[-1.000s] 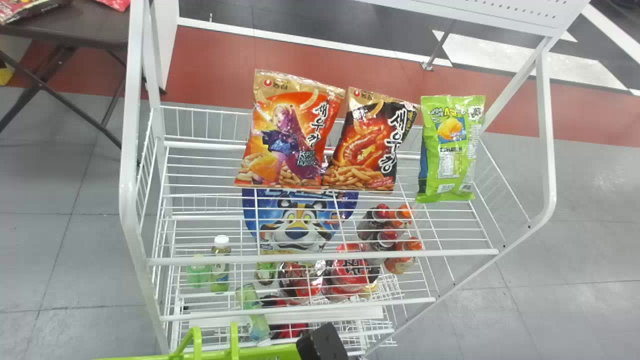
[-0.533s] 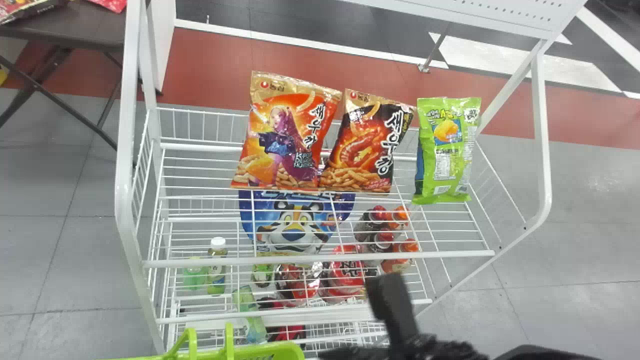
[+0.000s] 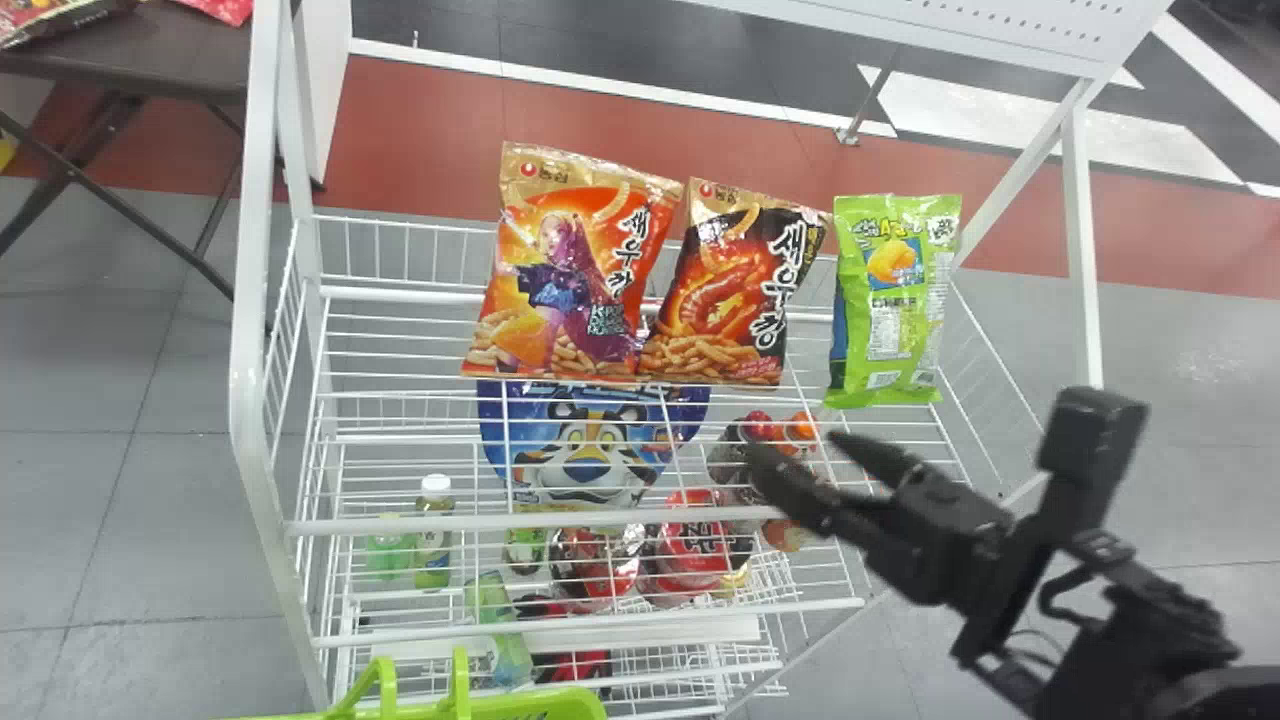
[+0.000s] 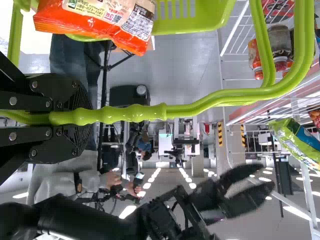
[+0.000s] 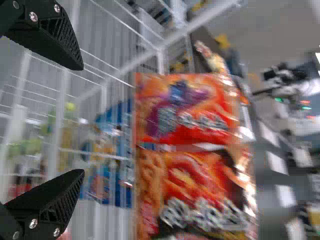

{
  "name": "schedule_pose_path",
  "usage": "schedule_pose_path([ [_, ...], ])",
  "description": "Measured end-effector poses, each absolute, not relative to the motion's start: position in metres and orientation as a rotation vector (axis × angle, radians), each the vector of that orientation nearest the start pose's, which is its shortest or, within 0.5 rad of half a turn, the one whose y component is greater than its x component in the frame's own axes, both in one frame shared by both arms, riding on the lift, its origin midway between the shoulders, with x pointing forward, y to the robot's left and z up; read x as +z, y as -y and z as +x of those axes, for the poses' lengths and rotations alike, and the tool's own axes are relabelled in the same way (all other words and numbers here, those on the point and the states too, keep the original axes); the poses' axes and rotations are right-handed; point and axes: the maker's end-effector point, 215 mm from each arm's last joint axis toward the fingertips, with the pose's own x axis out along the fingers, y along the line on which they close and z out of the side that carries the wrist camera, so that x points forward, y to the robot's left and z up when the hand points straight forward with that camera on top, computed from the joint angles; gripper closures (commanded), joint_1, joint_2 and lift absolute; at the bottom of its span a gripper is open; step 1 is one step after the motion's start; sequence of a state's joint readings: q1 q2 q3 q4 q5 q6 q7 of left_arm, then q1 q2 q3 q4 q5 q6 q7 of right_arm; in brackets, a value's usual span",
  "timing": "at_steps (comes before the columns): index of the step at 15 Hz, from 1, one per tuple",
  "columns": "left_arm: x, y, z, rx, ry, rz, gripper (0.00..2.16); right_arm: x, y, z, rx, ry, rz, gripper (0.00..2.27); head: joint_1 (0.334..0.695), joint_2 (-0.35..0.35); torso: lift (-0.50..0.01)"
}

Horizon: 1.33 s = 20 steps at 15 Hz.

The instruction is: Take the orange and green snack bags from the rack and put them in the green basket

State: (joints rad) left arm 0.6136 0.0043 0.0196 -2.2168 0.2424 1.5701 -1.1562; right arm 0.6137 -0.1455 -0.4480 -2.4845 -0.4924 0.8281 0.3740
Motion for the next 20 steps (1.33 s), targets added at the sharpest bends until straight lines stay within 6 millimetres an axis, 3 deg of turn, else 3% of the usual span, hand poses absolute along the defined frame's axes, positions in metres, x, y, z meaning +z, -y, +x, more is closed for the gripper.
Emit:
schedule_pose_path([
  [6, -0.43, -0.001, 0.12, -1.073, -1.267, -1.062, 2.11, -0.287, 0.367, 0.42, 0.081, -0.145, 0.099, 0.09, 0.695, -0.35, 0.0],
  [16, -0.429, 0.0, 0.126, -1.1, -1.267, -1.022, 2.11, -0.33, 0.449, 0.474, -0.068, -0.165, 0.04, 0.09, 0.695, -0.35, 0.0],
  [20, -0.429, 0.0, 0.124, -1.102, -1.27, -1.017, 2.11, -0.348, 0.466, 0.491, -0.114, -0.199, 0.033, 0.09, 0.695, -0.35, 0.0],
])
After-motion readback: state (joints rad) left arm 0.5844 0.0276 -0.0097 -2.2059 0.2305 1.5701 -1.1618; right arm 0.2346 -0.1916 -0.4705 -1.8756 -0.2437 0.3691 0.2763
